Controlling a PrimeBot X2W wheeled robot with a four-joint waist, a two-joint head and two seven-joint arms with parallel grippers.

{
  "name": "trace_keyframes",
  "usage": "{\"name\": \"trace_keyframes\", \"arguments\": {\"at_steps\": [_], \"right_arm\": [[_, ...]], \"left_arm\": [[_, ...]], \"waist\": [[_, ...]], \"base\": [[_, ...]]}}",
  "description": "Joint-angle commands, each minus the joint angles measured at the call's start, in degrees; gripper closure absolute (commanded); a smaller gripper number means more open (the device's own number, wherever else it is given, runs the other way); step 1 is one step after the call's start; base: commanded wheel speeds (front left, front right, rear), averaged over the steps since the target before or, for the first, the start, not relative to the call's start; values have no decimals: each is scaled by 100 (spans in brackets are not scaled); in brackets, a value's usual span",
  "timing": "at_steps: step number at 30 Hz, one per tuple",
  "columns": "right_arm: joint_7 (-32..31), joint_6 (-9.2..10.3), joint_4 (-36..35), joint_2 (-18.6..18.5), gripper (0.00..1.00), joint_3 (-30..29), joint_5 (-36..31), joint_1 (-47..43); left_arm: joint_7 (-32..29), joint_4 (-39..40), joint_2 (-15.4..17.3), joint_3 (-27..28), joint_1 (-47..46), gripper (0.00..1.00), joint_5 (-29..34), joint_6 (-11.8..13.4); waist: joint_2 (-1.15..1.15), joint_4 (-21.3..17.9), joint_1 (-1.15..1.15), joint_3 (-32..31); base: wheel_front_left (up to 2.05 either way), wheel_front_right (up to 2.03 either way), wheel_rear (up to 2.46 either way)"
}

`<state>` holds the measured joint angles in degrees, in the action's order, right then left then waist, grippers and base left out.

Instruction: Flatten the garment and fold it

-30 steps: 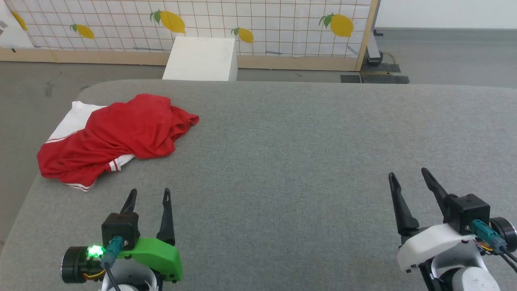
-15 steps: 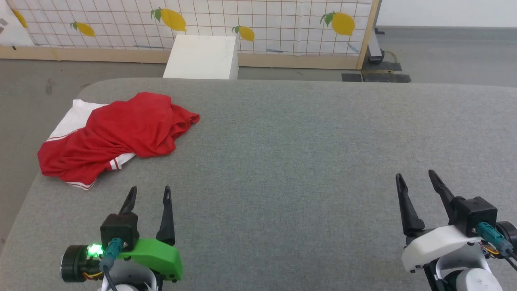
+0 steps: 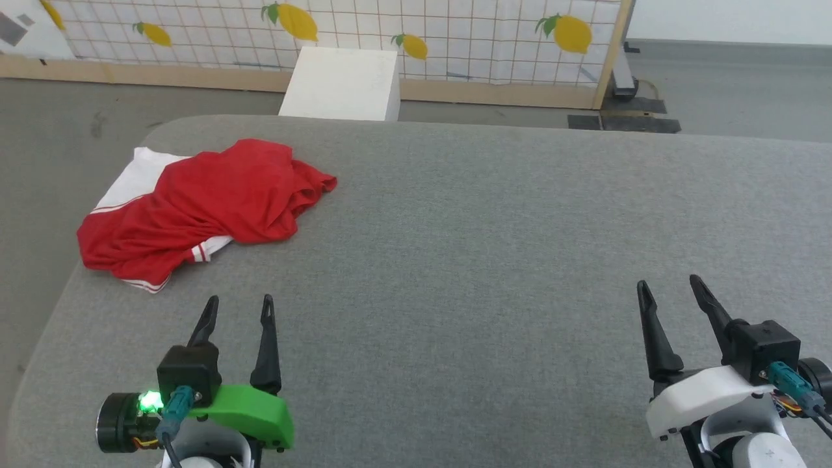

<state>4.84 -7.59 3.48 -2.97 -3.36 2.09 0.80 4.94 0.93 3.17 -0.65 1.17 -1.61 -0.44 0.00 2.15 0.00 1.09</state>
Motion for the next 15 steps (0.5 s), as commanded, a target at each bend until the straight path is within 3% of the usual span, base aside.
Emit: {"name": "trace_keyframes", "arguments": {"at_steps": [1,15], "right_arm": [[66,4,32,4,0,-8,31,38],[199,5,179,5,0,82,-60,15]], "left_arm": [[61,33,-11,0,68,0,-49,-16],[225,67,-14,-8,153,0,-111,11]], "waist": [[0,51,0,14],[0,419,0,-40]], "base": [[0,0,0],[0,0,0]]}}
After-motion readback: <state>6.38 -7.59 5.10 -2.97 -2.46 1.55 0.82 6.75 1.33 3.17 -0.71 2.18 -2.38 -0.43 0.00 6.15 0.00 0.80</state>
